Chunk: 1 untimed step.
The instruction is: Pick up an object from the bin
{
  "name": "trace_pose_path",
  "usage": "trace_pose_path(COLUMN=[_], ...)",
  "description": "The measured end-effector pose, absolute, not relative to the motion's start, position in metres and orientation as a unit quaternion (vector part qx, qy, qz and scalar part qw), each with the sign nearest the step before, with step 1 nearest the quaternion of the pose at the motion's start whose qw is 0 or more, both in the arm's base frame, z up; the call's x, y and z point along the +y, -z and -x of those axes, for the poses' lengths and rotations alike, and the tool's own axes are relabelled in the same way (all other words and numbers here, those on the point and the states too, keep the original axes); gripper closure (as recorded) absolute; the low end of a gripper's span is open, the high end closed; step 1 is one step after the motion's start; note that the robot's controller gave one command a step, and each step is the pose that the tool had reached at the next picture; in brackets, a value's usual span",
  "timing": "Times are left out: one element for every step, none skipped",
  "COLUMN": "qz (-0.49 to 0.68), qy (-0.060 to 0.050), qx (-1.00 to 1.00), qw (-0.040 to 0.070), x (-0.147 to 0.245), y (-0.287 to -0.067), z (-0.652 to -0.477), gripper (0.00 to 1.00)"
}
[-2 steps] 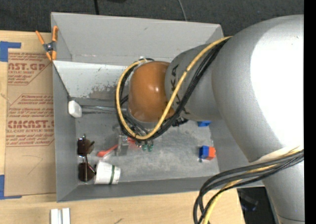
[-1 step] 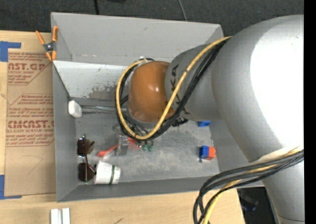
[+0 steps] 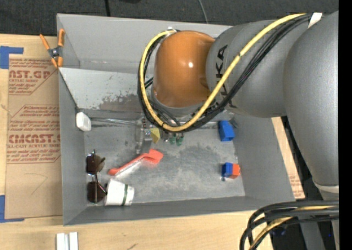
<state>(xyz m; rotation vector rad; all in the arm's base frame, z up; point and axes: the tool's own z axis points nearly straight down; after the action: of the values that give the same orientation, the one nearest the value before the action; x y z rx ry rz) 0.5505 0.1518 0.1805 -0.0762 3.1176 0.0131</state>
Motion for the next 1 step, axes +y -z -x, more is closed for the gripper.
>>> trace_pose_path(qz=[0.024], qy=[-0.004], qx=[1.000], qw=[0.011], x=[0.1518], y=[-0.1804], z=[-0.5503], gripper=[0.00])
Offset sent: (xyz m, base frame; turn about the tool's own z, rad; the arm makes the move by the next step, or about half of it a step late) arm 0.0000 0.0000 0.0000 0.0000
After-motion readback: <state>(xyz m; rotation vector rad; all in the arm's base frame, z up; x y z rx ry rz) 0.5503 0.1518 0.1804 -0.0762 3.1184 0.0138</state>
